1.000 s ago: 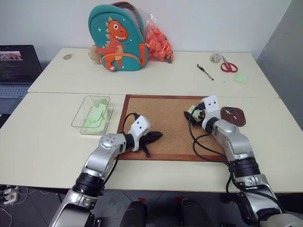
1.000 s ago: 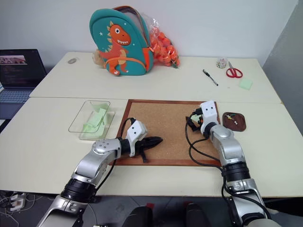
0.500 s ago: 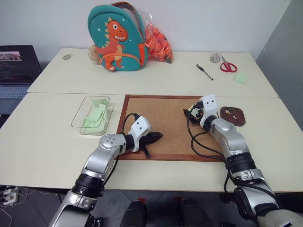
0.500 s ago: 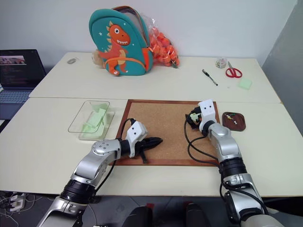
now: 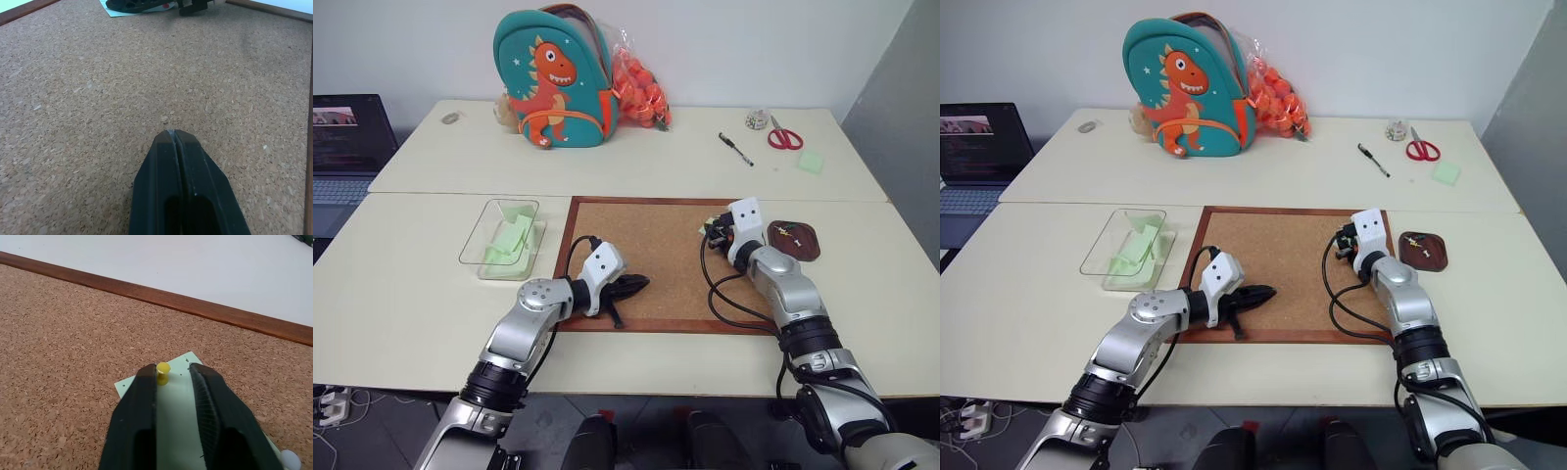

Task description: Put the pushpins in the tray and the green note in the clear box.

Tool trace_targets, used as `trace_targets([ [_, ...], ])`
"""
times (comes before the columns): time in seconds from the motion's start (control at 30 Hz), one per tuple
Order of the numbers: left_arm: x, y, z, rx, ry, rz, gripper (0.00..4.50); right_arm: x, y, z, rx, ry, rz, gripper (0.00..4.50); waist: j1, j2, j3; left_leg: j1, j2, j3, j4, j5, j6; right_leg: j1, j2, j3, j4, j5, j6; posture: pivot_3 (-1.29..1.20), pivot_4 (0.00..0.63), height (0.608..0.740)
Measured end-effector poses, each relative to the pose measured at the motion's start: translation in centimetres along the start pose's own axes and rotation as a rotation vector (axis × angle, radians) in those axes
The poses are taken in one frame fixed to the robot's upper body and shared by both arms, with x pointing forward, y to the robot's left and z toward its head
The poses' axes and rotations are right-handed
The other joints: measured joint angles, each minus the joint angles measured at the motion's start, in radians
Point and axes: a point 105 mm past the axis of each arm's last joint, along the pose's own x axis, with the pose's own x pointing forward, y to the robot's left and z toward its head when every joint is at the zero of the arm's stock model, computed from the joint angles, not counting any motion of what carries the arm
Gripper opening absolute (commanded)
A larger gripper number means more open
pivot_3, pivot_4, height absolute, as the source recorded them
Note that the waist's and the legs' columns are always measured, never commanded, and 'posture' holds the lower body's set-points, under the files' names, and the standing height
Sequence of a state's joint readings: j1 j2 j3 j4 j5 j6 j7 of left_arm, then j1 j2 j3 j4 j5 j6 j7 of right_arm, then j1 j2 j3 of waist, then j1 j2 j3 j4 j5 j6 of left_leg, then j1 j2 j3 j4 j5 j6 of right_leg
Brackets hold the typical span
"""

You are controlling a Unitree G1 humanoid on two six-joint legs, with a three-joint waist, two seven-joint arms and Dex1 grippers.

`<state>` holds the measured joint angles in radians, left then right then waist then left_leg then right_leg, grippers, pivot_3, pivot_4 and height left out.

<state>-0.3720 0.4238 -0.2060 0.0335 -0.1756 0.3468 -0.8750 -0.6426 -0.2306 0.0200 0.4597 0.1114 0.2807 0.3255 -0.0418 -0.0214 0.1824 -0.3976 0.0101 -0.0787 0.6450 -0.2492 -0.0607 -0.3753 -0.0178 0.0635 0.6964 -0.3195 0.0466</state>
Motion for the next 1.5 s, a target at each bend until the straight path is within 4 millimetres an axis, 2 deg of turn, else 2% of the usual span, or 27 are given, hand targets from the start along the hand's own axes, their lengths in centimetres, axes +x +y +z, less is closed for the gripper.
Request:
trace_targets([
  [0.07,0.0,-0.1,-0.1,-0.002,0.001,-0.001,0.00,0.0,0.1,0.0,0.000,-0.003,0.004,0.06,0.000,0.000,0.000,0.000,0.000,0.000,0.000,0.000,0.000,0.000,0.000,0.000,0.000,0.000,0.000,0.00,0.150,0.740],
  [0.77,-0.1,-0.5,-0.2,-0.007,0.006,-0.005,0.00,0.0,0.2,0.3,0.004,-0.019,0.003,0.06,-0.001,0.000,0.000,0.000,0.000,0.000,0.000,0.000,0.000,0.000,0.000,0.000,0.000,0.000,0.000,0.00,0.150,0.740],
  [1.03,-0.2,-0.6,-0.3,-0.013,0.009,-0.005,0.00,-0.8,-0.1,3.0,0.014,-0.131,-0.011,0.06,0.000,0.001,0.000,0.000,0.000,0.000,0.000,0.000,0.000,0.000,0.000,0.001,0.000,0.000,0.000,0.00,0.150,0.740],
  [1.23,-0.2,-0.6,-0.3,-0.014,0.006,-0.002,0.00,-1.3,0.4,3.6,0.019,-0.158,0.003,0.06,0.000,0.001,0.000,0.000,0.000,0.000,0.000,0.000,0.000,0.000,0.000,0.000,0.000,0.000,0.000,0.00,0.150,0.740],
  [1.4,-0.2,-0.7,-0.2,-0.012,0.004,-0.001,0.00,-2.6,0.2,4.5,0.031,-0.199,-0.004,0.06,0.001,0.001,0.000,0.000,0.000,0.000,0.000,0.000,0.000,0.000,0.000,0.000,0.000,0.000,0.000,0.00,0.150,0.740],
  [1.5,-0.2,-1.1,-0.3,-0.014,-0.001,-0.010,0.00,-5.0,-2.2,5.2,0.000,-0.212,-0.069,0.06,0.009,0.001,0.000,-0.001,0.001,-0.001,0.000,0.000,0.000,0.000,-0.002,0.000,-0.001,0.000,0.000,0.00,0.150,0.740],
])
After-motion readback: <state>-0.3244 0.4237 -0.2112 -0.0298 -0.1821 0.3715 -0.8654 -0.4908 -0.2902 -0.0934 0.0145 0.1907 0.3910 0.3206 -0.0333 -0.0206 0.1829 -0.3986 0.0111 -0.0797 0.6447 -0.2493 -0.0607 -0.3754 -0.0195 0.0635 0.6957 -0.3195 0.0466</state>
